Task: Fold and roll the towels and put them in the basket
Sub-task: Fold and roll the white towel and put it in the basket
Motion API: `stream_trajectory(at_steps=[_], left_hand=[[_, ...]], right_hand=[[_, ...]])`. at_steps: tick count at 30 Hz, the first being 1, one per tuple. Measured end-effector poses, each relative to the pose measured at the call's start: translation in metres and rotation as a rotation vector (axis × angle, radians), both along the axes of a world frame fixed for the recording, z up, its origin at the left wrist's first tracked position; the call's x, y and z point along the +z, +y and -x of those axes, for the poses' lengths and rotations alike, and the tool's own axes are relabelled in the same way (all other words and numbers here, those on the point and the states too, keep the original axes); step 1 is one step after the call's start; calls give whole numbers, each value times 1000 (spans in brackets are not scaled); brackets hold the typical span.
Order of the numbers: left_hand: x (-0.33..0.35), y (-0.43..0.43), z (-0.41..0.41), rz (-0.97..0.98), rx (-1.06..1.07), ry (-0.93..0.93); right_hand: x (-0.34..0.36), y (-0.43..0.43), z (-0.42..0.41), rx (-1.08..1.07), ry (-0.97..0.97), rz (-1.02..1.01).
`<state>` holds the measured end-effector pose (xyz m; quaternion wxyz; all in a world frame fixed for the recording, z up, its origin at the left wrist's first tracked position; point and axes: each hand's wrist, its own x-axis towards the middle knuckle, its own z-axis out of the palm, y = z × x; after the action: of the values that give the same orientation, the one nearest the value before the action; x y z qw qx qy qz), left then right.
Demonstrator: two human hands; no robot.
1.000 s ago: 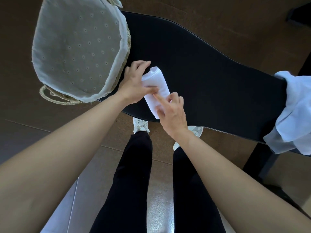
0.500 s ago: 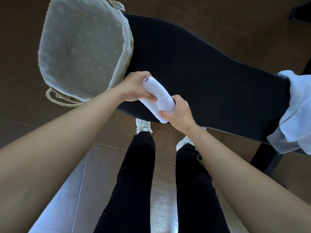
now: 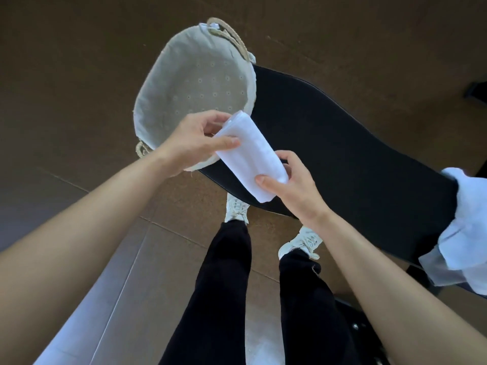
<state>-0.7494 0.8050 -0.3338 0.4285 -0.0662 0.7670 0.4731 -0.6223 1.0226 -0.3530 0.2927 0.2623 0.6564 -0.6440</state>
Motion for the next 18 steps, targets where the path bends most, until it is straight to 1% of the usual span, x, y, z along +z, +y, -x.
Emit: stream_trajectory(at_steps=[4, 7, 10, 12, 15, 18], left_hand=[[6, -40, 29, 108, 76, 116], [5, -64, 49, 289, 34, 233], [-9, -83, 60, 565, -150, 373], [-22, -90, 60, 718, -288, 447], [-40, -100, 52, 884, -471, 577], [-59, -108, 43, 959, -650, 713]], right_hand=[[11, -31, 59, 252, 132, -111], [4, -56, 104, 495, 181, -262], [-15, -88, 134, 761, 236, -424], [-29, -108, 143, 927, 224, -512], [-50, -130, 148, 1055, 163, -522], [-68, -143, 153, 1123, 88, -474]])
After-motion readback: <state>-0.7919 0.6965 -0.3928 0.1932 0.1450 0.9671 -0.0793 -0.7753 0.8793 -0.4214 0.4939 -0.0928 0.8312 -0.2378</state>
